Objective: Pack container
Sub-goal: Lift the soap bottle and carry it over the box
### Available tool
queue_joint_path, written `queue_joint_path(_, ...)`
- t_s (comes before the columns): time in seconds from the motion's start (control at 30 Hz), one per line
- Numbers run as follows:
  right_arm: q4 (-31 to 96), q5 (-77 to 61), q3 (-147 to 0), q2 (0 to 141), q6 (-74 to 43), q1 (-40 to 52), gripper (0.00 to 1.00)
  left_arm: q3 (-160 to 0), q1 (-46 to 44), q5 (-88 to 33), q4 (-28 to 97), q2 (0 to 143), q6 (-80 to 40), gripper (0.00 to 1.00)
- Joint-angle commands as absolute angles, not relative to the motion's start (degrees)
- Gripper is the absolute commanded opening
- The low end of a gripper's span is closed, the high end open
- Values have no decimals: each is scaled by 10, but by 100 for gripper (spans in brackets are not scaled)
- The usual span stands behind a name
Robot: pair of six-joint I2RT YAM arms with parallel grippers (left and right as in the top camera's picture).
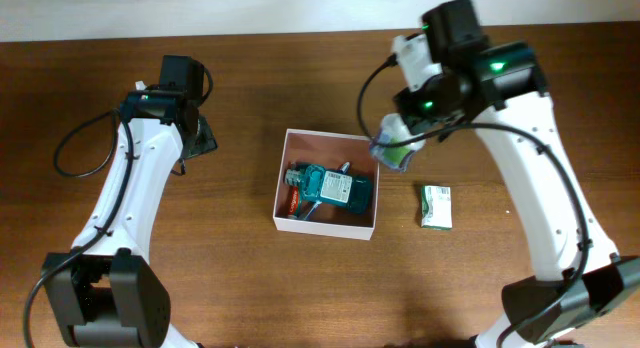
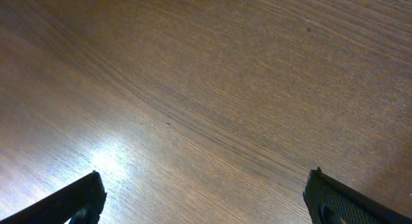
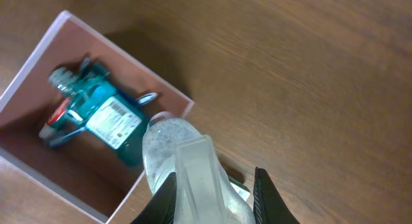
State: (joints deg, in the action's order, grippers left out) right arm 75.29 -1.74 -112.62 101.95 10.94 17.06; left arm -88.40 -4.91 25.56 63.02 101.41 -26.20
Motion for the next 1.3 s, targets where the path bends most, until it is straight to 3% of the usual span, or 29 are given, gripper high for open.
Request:
queue_joint_path(0.0,747,11,-1147,1004,121,206,13,-887,-48,264,631,1005,-261,99)
queue_joint_path(0.13,721,11,-1147,1005,123,236,9,-887,-48,264,631,1005,-261,99)
queue_joint_path(0.63,623,-24,-1147,1040,250,287,9,-887,-48,264,631,1005,-261,99)
queue_joint_path(1.27,569,-31,-1147,1134,253,305,9,-887,-48,264,631,1005,-261,99)
